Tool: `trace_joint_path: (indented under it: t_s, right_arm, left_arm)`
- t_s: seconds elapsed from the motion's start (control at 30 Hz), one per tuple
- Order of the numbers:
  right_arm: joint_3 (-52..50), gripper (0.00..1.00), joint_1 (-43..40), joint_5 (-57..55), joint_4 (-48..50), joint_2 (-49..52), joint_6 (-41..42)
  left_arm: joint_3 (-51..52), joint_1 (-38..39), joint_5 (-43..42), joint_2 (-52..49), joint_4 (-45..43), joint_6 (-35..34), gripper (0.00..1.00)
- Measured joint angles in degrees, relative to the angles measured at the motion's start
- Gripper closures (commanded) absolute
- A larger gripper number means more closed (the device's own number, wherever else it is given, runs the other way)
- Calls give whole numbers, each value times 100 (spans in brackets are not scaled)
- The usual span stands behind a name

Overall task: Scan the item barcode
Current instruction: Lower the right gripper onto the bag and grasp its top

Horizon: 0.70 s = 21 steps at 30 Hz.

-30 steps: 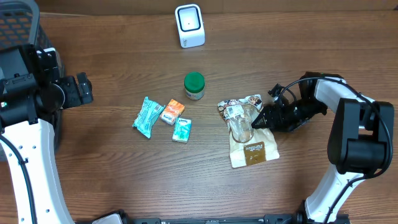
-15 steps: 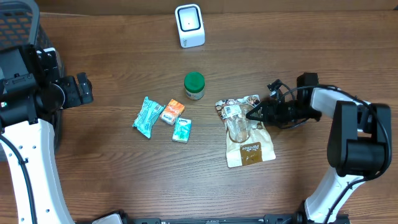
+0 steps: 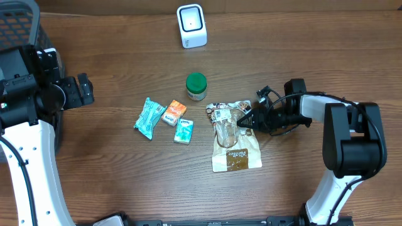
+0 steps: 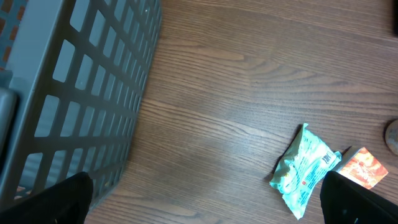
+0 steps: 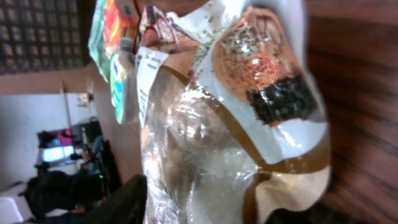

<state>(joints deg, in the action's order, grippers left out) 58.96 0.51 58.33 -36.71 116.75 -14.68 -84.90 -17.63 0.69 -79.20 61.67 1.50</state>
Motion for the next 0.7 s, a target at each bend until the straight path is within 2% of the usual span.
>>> trace_joint_path:
  t_s: [0.13, 0.2, 0.23, 0.3, 0.37, 0.5, 0.7]
  right_arm:
    - [-63, 55, -4, 251, 308, 98, 260]
    - [-81, 58, 31, 289, 601, 107, 494]
    - [-92, 66, 72, 275, 782, 107, 636]
    - [-116, 88, 190, 192, 1060, 109, 901]
    - [-131, 96, 343, 70, 1226, 109, 1211]
    - [-140, 96, 522, -17, 1379, 114, 1661]
    - [-140, 96, 308, 87, 1307, 111, 1902]
  left_arm:
    - [0, 0, 0, 0, 0, 0, 0]
    - [0, 0, -2, 0, 0, 0, 0]
    - [0, 0, -2, 0, 0, 0, 0]
    - [0, 0, -2, 0, 0, 0, 0]
    - [0, 0, -2, 0, 0, 0, 0]
    - [0, 0, -2, 0, 0, 0, 0]
    - [0, 0, -2, 0, 0, 0, 0]
